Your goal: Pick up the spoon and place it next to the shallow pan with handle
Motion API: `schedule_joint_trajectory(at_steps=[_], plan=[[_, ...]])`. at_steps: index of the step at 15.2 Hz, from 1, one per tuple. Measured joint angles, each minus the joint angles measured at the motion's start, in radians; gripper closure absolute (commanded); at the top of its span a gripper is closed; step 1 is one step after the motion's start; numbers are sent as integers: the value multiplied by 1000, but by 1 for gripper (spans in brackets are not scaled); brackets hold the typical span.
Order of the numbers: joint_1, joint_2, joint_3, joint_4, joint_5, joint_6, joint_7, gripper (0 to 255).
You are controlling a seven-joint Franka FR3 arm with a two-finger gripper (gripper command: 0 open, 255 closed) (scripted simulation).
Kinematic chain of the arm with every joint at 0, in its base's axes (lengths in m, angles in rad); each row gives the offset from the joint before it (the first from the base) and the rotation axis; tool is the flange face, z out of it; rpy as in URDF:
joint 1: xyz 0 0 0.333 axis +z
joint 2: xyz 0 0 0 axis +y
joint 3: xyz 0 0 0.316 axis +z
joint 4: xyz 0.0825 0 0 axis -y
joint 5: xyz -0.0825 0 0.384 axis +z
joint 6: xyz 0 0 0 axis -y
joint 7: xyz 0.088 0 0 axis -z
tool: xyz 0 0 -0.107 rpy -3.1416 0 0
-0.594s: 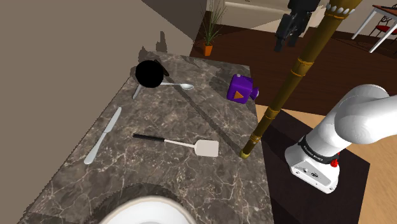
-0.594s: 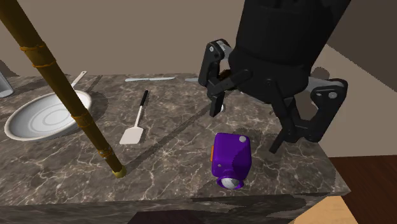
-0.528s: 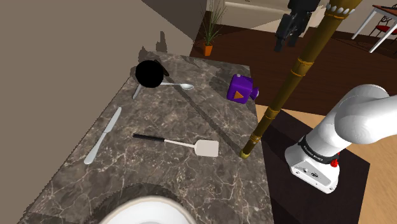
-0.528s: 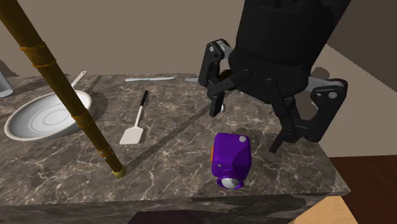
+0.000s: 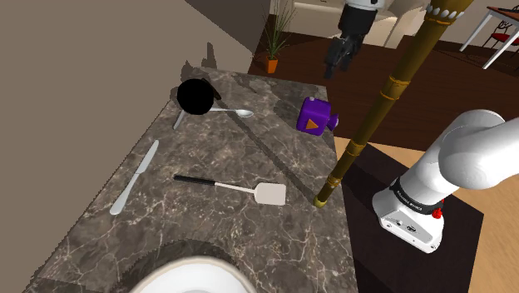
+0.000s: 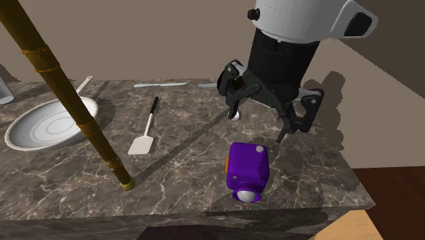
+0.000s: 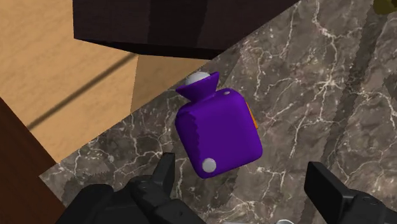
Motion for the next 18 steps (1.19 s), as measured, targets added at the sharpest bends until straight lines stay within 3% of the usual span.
schedule_joint_trajectory(at_steps=[8,18], plan=[[44,242,32,47,23,267,-72,0],[94,577,80,225,25,515,-144,0]])
